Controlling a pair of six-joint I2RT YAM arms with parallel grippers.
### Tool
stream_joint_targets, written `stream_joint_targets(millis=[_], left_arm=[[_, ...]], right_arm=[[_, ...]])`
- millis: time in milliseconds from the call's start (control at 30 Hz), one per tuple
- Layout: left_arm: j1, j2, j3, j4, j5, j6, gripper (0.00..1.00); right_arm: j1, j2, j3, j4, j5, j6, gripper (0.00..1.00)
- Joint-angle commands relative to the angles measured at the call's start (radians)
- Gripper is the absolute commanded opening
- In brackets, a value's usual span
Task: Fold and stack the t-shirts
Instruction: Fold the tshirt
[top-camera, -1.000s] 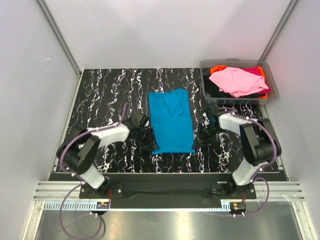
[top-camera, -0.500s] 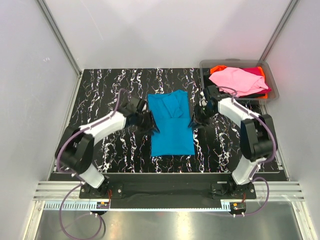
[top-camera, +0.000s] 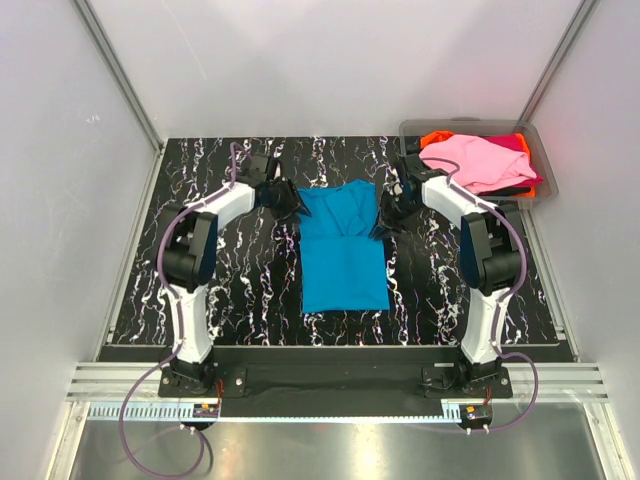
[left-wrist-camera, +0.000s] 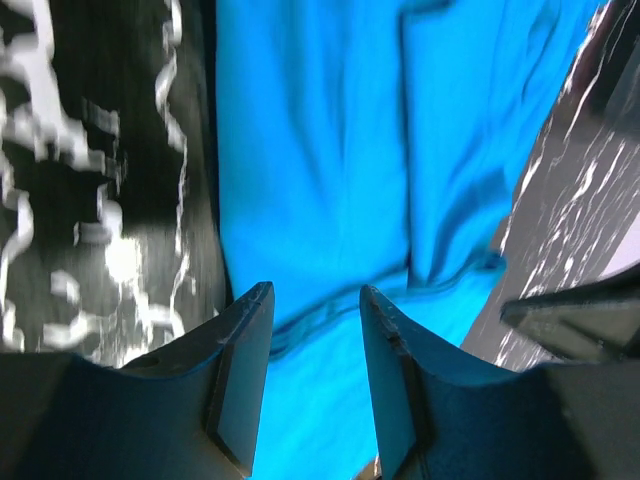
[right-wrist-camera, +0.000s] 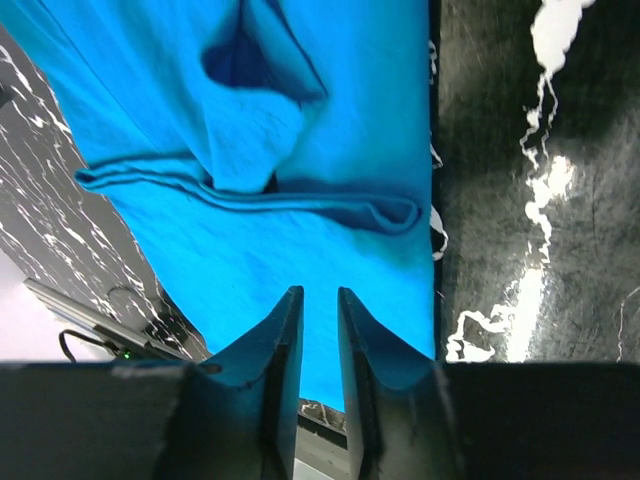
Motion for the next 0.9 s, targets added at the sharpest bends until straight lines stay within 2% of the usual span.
stream_joint_targets(millis=[0,67,267,500,600,700,867], left_arm=[[0.024,0.066,0.051,0.117,0.075,-0.036,0.45],[0.031,0.102,0.071,0.175,0.091,-0.076,0.45],[0.053,0.248,0.191,0.173,0.123,-0.087,0.45],[0.062,0.242,0.272,0.078,0.129,-0.008,0.51],[0.061,0.153,0.251,0.033,0.12,0.015,0.52],[0.055,-0.014,0.16,-0.018,0.044,0.062,0.56],[0.024,-0.33,-0.132,-0.071,-0.108,0.082,0.59]], right_arm=[[0.005,0.017,0.065,-0.009,0.004,0.014,0.26],[0.005,0.022,0.071,-0.007,0.001,0.023,0.23],[0.005,0.043,0.074,-0.013,0.002,0.006,0.23],[0.005,0.007,0.077,-0.041,0.036,-0.035,0.25],[0.005,-0.05,0.045,-0.053,0.06,-0.047,0.3],[0.004,-0.136,-0.031,-0.058,0.085,-0.052,0.43],[0.004,-0.283,-0.192,-0.047,0.102,-0.017,0.57]])
